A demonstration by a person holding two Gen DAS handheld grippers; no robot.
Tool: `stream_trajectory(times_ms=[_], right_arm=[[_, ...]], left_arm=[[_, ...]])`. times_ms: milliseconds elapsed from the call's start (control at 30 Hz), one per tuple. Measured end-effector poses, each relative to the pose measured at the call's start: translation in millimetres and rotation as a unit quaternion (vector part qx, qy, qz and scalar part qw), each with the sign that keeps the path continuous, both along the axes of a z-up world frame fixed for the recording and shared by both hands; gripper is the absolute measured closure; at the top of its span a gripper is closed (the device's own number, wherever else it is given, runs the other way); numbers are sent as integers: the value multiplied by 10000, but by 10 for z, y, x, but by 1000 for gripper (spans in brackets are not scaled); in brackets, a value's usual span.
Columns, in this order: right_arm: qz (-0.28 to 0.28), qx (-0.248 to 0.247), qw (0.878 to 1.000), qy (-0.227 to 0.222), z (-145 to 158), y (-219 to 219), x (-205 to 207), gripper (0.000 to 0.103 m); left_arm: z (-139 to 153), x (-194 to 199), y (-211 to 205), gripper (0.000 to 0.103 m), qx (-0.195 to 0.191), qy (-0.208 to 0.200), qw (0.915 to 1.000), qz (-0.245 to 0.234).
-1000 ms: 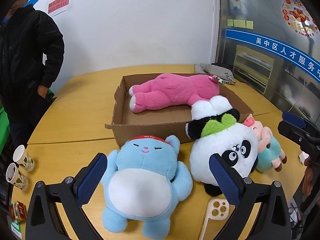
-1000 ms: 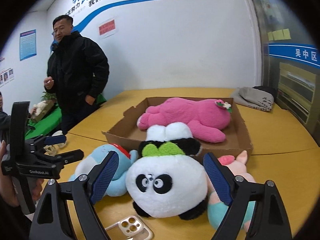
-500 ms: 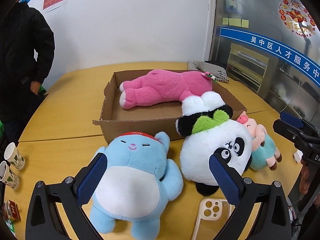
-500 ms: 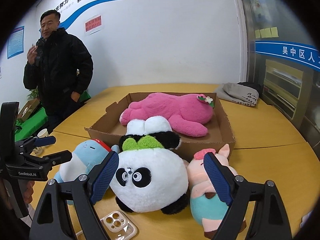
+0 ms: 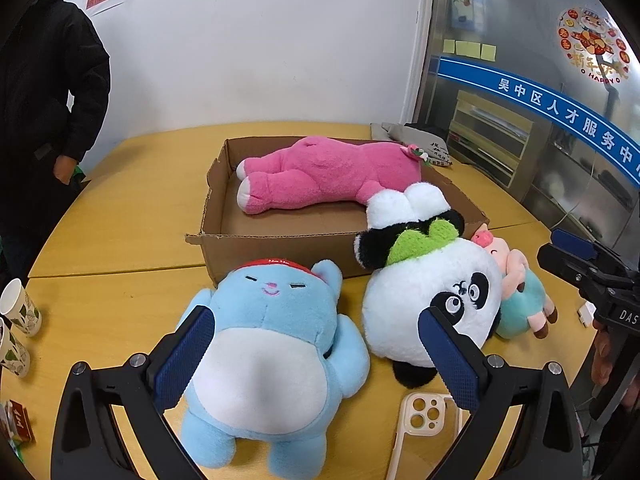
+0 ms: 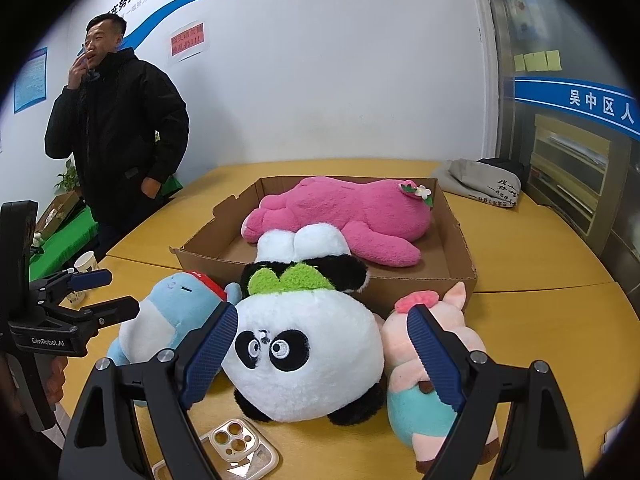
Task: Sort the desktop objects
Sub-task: 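Move the left gripper toward the light-blue plush bear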
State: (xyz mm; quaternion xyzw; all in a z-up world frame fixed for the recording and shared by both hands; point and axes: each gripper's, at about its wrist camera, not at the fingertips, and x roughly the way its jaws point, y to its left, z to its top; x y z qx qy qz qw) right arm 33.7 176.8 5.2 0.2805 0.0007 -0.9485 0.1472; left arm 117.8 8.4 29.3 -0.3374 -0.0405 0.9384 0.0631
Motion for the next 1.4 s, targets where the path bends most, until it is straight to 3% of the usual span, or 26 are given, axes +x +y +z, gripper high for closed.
stream_trajectory(times_ms=[333, 567, 633, 733, 900, 1000, 1067, 1100, 1133, 1167, 1200, 1233, 1300, 1400], right_arm=[[70, -207, 9997, -87, -70, -116, -36, 16], [613, -562, 9960, -329, -166, -412, 82, 16], [916, -805, 9913, -504, -225, -581, 146, 16], [1247, -1158, 9811, -920, -433, -913, 212, 17], [861, -1707, 9598, -2057, -1047, -1285, -8, 19], [584, -1981, 9505, -2321, -1291, -1373, -168, 20], [624, -2145, 9458, -2357, -1347, -1429, -242, 20], [692, -2178, 9452, -2331, -1338, -1462, -261, 20], [800, -2231, 9430, -2337, -1331, -1493, -277, 22], [952, -2292, 9394, -2364, -1321, -1518, -283, 31], [1110, -2341, 9361, -2380, -1303, -1538, -282, 41], [1248, -2324, 9349, -2376, -1280, -1556, -270, 43], [1457, -2221, 9346, -2367, -1260, -1578, -216, 43], [1871, -2121, 9242, -2566, -1255, -1568, -139, 43]], left_arm=[[-46, -10, -248, 0, 145, -21, 9997, -196], [-259, -173, -669, 0, 479, -274, 9963, -659], [-359, -279, -803, 0, 470, -397, 9954, -741], [-605, -531, -1147, 0, 901, -769, 9900, -768], [-1014, -828, -1489, 4, 1437, -1312, 9782, -720], [-1118, -884, -1569, 19, 1982, -1361, 9667, -875], [-1152, -890, -1599, 49, 2234, -1390, 9601, -947], [-1167, -889, -1612, 57, 2366, -1403, 9562, -998], [-1177, -879, -1617, 78, 2417, -1429, 9544, -1014], [-1189, -851, -1597, 92, 2366, -1490, 9542, -1061], [-1184, -814, -1571, 93, 2297, -1514, 9552, -1090], [-1178, -768, -1568, 93, 2296, -1519, 9554, -1070], [-1168, -674, -1562, 93, 2298, -1528, 9557, -1029], [-1151, -420, -1536, 93, 2216, -1495, 9592, -917]])
